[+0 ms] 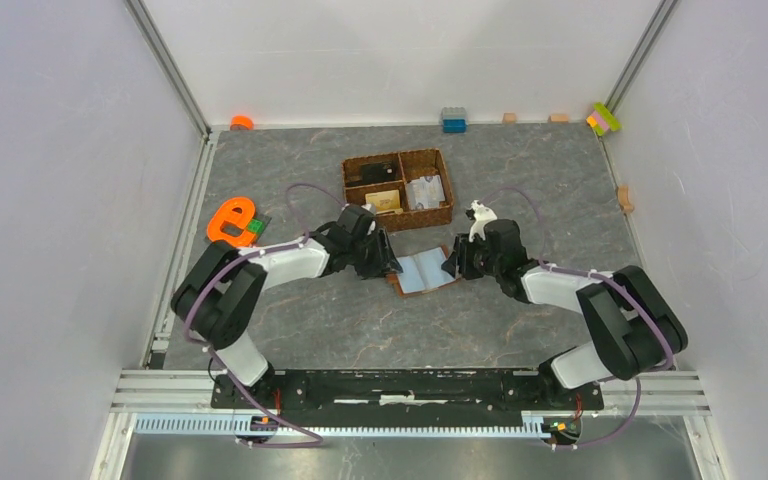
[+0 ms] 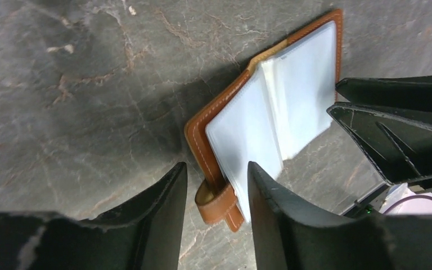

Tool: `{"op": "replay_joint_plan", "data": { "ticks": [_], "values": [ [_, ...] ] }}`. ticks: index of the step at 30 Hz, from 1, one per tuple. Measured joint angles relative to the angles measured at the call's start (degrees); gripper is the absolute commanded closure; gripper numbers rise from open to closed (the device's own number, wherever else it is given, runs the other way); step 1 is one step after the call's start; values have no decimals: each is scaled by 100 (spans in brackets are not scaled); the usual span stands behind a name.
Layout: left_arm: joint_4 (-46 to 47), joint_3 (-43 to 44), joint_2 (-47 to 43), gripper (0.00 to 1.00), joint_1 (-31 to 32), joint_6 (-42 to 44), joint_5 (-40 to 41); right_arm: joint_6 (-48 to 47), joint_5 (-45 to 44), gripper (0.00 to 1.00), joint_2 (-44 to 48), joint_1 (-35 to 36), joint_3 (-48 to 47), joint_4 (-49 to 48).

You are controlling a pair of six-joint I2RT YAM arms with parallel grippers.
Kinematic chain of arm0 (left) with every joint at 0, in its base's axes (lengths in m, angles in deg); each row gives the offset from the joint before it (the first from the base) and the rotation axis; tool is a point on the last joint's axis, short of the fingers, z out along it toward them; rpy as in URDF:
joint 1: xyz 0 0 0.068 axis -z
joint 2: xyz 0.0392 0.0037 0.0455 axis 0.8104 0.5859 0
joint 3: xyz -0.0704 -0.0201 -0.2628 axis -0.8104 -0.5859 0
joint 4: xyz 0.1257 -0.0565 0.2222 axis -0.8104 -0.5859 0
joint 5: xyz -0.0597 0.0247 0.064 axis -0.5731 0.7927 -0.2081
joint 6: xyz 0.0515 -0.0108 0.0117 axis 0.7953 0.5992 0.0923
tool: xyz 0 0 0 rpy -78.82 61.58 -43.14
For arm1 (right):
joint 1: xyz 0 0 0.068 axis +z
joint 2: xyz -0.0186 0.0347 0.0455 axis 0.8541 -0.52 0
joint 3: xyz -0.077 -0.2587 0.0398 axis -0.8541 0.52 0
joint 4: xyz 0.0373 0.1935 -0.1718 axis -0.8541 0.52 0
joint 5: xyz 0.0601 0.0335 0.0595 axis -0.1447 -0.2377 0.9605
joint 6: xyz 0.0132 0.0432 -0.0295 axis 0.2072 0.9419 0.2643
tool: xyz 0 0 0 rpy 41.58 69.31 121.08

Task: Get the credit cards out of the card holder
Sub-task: Pick up the card holder from the center of the board.

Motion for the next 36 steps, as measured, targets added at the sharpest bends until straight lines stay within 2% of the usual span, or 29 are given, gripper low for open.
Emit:
{"op": "replay_joint_plan", "data": {
  "ticks": [3,8,11,13,36],
  "values": [
    [-9,199,439,73,0,72,-236,-37,-2,67,-146,37,-42,39],
    [-24,256,601,98,-42,186,-413,-83,42,77,-376,66,-232,46],
    [-55,306,608,98,-52,275,-479,-107,37,88,-417,85,-286,46],
    [-83,323,610,98,-55,319,-479,-125,33,91,-417,96,-289,31],
    [-496,509,651,98,-127,560,-376,-94,260,89,-627,431,-402,-280]
  ]
}}
